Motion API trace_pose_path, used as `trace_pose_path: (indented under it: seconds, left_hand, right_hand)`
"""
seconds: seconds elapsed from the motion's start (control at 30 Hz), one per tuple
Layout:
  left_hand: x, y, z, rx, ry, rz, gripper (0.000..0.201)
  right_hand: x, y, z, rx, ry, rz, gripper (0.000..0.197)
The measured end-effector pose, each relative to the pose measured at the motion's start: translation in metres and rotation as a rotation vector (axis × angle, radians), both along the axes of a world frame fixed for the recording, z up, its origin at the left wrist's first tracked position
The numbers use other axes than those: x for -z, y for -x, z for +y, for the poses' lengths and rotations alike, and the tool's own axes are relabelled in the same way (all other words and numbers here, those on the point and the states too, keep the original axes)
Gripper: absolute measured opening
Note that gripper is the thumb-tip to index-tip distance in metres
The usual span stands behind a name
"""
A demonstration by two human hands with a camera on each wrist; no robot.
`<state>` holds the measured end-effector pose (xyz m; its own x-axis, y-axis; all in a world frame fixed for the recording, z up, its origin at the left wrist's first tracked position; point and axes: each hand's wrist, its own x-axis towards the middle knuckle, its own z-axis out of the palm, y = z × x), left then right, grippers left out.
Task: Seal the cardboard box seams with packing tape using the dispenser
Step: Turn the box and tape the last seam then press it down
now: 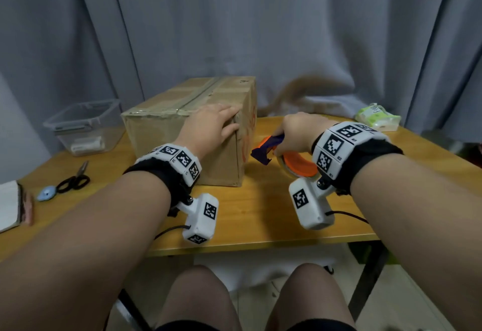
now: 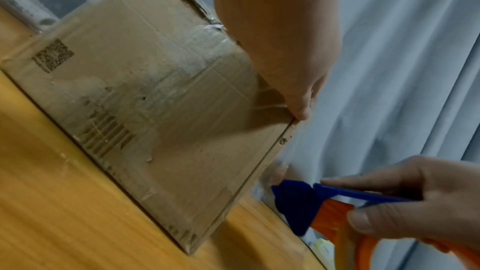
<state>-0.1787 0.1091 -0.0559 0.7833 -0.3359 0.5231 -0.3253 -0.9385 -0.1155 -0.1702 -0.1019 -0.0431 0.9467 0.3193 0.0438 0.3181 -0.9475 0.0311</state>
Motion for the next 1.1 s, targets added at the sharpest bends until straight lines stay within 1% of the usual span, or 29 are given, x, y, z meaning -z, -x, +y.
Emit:
trace_pose_path:
  seconds: [0.1,0.2,0.23,0.27,0.33,0.4,0.47,0.53,0.57,0.63,0.67,0.7,0.73,0.8,0.87,0.9,0.93,0.97,1.0,1.07,1.1]
  left_hand:
    - [0.004,-0.001,0.002,0.002,0.013,-0.022,0.048]
    - [0.007,-0.002,0.0,0.012,0.043,-0.044,0.047]
    - [0.008,-0.002,0.0,0.016,0.05,-0.05,0.047]
    - [0.01,-0.003,0.0,0.019,0.056,-0.055,0.047]
    - [0.012,-0.004,0.001,0.023,0.062,-0.074,0.047]
    - [0.014,-0.004,0.001,0.029,0.062,-0.089,0.046]
    - [0.013,-0.004,0.001,0.035,0.063,-0.096,0.046]
    - [0.013,-0.004,0.001,0.043,0.068,-0.096,0.046]
    - [0.013,-0.004,0.002,0.046,0.07,-0.093,0.046]
    - [0.013,-0.003,0.003,0.052,0.069,-0.088,0.047]
    - [0.012,-0.003,0.004,0.056,0.068,-0.083,0.047]
    - [0.012,-0.002,0.005,0.06,0.065,-0.077,0.048]
    - [0.011,-0.002,0.005,0.065,0.057,-0.071,0.049]
    - [0.009,-0.001,0.007,0.07,0.042,-0.054,0.05]
    - [0.007,0.0,0.009,0.062,0.045,-0.036,0.049]
    - [0.007,0.001,0.011,0.057,0.046,-0.032,0.049]
    - [0.007,0.001,0.013,0.054,0.043,-0.034,0.048]
    - [0.007,0.001,0.016,0.053,0.038,-0.038,0.048]
    - [0.007,0.001,0.021,0.055,0.033,-0.044,0.048]
    - [0.005,0.0,0.033,0.052,0.023,-0.063,0.047]
    - [0.004,0.0,0.04,0.043,0.018,-0.073,0.046]
  right_hand:
    - [0.003,-0.004,0.003,0.041,0.001,0.018,0.025]
    - [0.013,-0.004,-0.012,0.13,0.177,-0.039,0.035]
    - [0.017,-0.004,-0.022,0.153,0.169,-0.068,0.033]
    - [0.02,-0.003,-0.032,0.171,0.075,-0.07,0.031]
    - [0.023,-0.003,-0.046,0.182,-0.28,-0.054,0.034]
    - [0.024,-0.006,-0.047,0.169,-0.635,-0.061,0.037]
    - [0.028,-0.009,-0.038,0.126,-0.928,0.002,0.029]
    - [0.035,-0.014,-0.031,0.125,-1.102,0.069,0.02]
    - [0.04,-0.018,-0.029,0.155,-1.167,0.098,0.021]
    - [0.051,-0.025,-0.028,0.274,-1.237,0.164,0.041]
    - [0.059,-0.028,-0.03,0.355,-1.239,0.203,0.051]
    - [0.066,-0.03,-0.033,0.424,-1.224,0.238,0.056]
    - [0.073,-0.032,-0.036,0.474,-1.205,0.266,0.057]
    - [0.085,-0.033,-0.04,0.528,-1.152,0.286,0.062]
    - [0.092,-0.034,-0.04,0.568,-1.066,0.27,0.073]
    - [0.093,-0.032,-0.038,0.575,-1.018,0.251,0.07]
    - [0.094,-0.033,-0.035,0.566,-0.965,0.23,0.061]
    - [0.093,-0.032,-0.032,0.579,-0.887,0.211,0.053]
    - [0.092,-0.031,-0.03,0.601,-0.786,0.183,0.05]
    - [0.088,-0.031,-0.023,0.602,-0.6,0.073,0.044]
    - [0.085,-0.032,-0.017,0.561,-0.579,-0.016,0.033]
